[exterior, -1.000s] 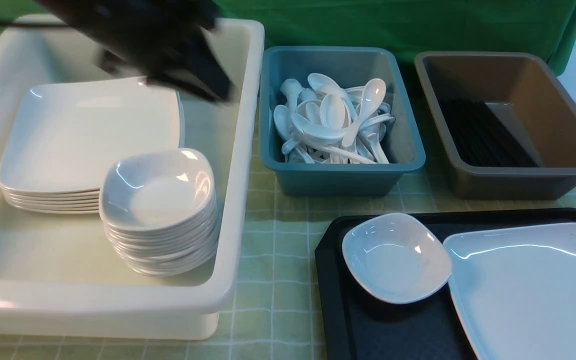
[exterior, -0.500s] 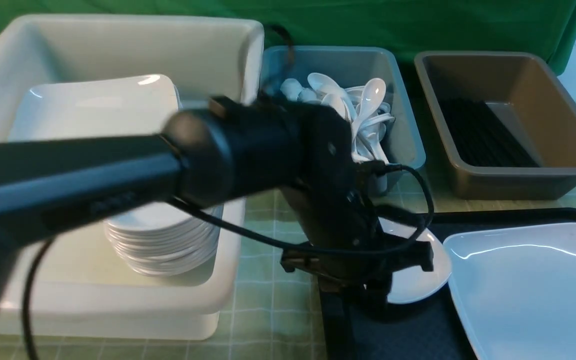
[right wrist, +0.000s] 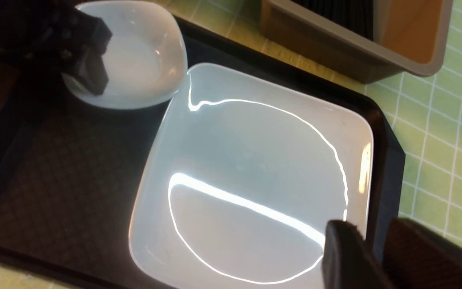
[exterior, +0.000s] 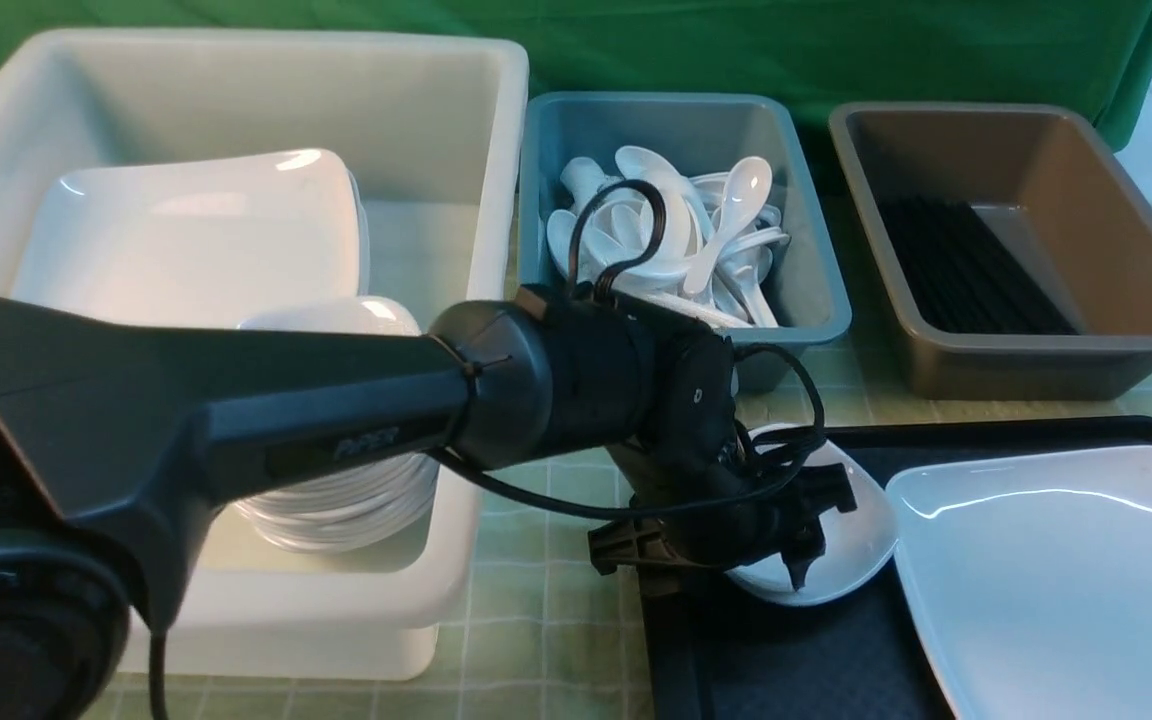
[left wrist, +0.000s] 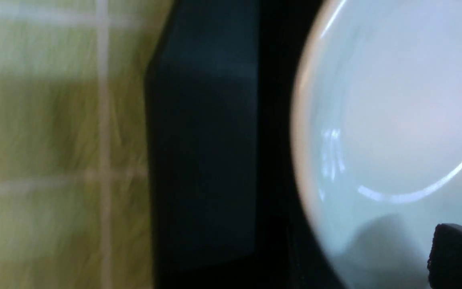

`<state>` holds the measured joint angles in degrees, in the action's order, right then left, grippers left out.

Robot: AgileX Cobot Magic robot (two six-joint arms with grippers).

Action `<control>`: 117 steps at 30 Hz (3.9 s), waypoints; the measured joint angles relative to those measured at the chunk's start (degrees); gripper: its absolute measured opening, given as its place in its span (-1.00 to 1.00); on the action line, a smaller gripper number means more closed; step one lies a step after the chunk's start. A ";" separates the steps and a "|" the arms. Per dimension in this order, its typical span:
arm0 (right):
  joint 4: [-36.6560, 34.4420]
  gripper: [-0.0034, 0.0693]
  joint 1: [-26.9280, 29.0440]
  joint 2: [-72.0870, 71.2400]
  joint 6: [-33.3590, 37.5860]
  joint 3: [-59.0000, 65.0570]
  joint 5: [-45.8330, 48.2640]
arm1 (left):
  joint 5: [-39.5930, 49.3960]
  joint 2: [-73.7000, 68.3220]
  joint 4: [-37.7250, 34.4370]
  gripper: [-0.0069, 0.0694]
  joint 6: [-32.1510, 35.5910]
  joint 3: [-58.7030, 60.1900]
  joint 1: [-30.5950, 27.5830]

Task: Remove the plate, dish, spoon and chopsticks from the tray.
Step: Use the left arm to grab a small plate from the dinner plate, then use the left arm to put the small plate into the large storage box on the left, then use the left arm to grab a plate from the dinner plate

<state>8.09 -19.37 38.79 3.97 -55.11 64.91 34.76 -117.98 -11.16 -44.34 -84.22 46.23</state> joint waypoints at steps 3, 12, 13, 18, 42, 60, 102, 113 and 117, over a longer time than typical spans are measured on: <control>-0.05 -0.50 0.00 0.00 -0.46 0.00 -0.16 | -1.88 -0.50 -0.06 0.37 -0.72 0.00 0.00; -0.17 -0.48 0.00 0.00 -1.72 0.00 -0.35 | -5.67 -1.50 2.64 0.28 -6.55 0.00 0.00; -0.17 -0.47 0.00 0.00 -1.72 0.00 -0.35 | -5.77 -1.61 3.18 0.22 -6.67 0.00 0.00; -0.17 -0.47 0.00 0.00 -1.72 0.00 -0.35 | -5.95 -1.99 5.71 -0.42 -7.09 0.00 0.00; -0.17 -0.44 0.00 0.00 -1.90 0.00 -0.35 | 3.31 12.86 7.36 -0.80 7.26 0.08 -0.01; -0.17 -0.42 0.00 0.00 -1.90 0.00 -0.35 | 31.08 37.53 -2.39 -0.79 32.05 0.10 -37.96; 4.60 -0.36 0.00 0.00 -1.80 -1.39 -0.01 | 34.39 25.89 -13.22 0.03 40.15 -7.58 -49.10; 6.02 -0.36 0.00 0.00 -2.82 -3.90 1.23 | 31.36 14.08 -20.39 -0.81 41.40 -6.88 -12.23; 6.02 -0.36 0.00 0.00 -2.82 -3.90 1.52 | 26.78 5.01 -19.72 -0.62 38.36 -11.79 -4.60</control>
<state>14.11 -19.37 38.79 1.16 -59.02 66.44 61.54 -112.97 -30.88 -5.99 -96.01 41.63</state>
